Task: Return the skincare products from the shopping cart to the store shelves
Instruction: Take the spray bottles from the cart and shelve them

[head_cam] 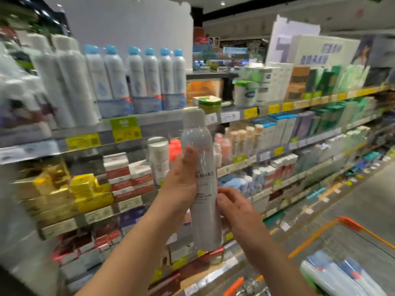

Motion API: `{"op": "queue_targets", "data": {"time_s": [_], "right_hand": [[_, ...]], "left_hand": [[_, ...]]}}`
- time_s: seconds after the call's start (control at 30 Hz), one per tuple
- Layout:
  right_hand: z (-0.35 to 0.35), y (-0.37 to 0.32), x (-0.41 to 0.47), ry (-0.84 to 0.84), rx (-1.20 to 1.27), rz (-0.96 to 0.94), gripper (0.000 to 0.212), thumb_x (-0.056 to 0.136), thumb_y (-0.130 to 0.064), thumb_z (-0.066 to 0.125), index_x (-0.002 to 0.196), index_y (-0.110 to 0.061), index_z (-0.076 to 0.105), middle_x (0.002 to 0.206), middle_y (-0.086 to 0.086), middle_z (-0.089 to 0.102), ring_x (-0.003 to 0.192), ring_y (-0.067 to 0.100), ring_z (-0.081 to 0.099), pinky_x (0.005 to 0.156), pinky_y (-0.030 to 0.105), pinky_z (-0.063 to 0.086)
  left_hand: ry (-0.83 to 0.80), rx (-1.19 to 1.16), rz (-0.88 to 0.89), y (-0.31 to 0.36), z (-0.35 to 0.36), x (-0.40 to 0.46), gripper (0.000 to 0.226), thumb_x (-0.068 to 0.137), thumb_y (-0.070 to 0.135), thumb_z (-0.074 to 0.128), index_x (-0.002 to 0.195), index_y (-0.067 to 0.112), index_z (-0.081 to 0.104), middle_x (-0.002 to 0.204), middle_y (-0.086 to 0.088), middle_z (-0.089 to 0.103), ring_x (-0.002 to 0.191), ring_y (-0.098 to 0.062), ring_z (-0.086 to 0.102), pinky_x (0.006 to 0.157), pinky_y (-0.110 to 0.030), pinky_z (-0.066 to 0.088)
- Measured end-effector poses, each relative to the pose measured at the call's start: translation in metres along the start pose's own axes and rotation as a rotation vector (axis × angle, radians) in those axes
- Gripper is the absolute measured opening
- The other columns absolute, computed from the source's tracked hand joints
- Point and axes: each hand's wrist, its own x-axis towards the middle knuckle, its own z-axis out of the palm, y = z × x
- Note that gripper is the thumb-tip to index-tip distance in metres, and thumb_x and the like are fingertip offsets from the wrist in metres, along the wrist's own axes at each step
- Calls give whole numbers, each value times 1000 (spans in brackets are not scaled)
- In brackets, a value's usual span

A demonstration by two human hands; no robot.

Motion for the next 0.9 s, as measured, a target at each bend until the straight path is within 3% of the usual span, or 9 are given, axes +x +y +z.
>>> {"op": "queue_targets", "data": {"time_s": [0.07,0.17,0.3,0.4,0.47,0.53,0.67,0.8,0.9], "right_hand": [[33,-10,9,-74,-14,-44,39,85,-43,65,120,-24,63,101,-14,76,92,3,71,75,21,54],[85,-24,23,-164,-57,-64,45,90,-24,80,128,-19,58,108,-9,77,102,9,73,85,26,59],[152,-38,45,-203,-147,-134,54,86,-15,84,130,-27,56,108,-14,76,99,8,74,81,26,59],[198,-49,56,-189,-224,-206,51,83,-15,86,123,-31,59,98,-23,75,89,-1,72,72,16,55],[223,-55,63,-193,-223,-236,48,83,-11,85,120,-29,61,96,-25,74,86,-3,71,70,13,53],[244,-58,71,-188,-209,-253,46,83,-11,85,118,-28,62,97,-22,75,87,0,72,73,18,56],[272,-67,92,-134,-194,-259,47,81,-15,87,118,-29,61,96,-22,76,85,2,73,73,20,57],[290,-86,119,-99,-126,-313,45,79,-15,88,115,-29,64,96,-7,78,88,12,75,73,27,60],[302,-105,140,-136,-31,-339,45,81,-12,86,119,-24,65,97,0,79,89,16,77,72,27,61]], "left_hand": [[25,5,27,15,-35,0,88,70,86,46,113,12,65,92,-13,70,81,-27,70,77,-50,60],[72,-2,94,38,-81,0,70,79,80,49,103,16,63,87,-9,68,77,-26,67,72,-46,59],[94,13,166,62,-142,-1,50,78,73,49,94,29,66,83,-4,64,76,-20,64,69,-39,58],[145,52,202,73,-187,1,88,65,92,57,108,15,60,89,-6,64,81,-22,64,75,-45,58],[179,72,193,79,-213,3,97,61,95,57,115,15,59,93,-3,68,86,-21,69,84,-46,58],[203,93,161,85,-235,6,83,68,91,52,117,24,59,98,3,72,93,-14,72,92,-46,58],[196,111,179,92,-264,16,59,81,79,58,113,31,65,102,6,76,99,-12,73,93,-43,56],[236,253,247,97,-283,23,29,94,60,52,121,58,64,122,11,71,115,-7,67,100,-41,55],[358,375,276,96,-299,32,36,102,44,55,135,58,54,122,17,63,114,3,62,101,-35,55]]}}
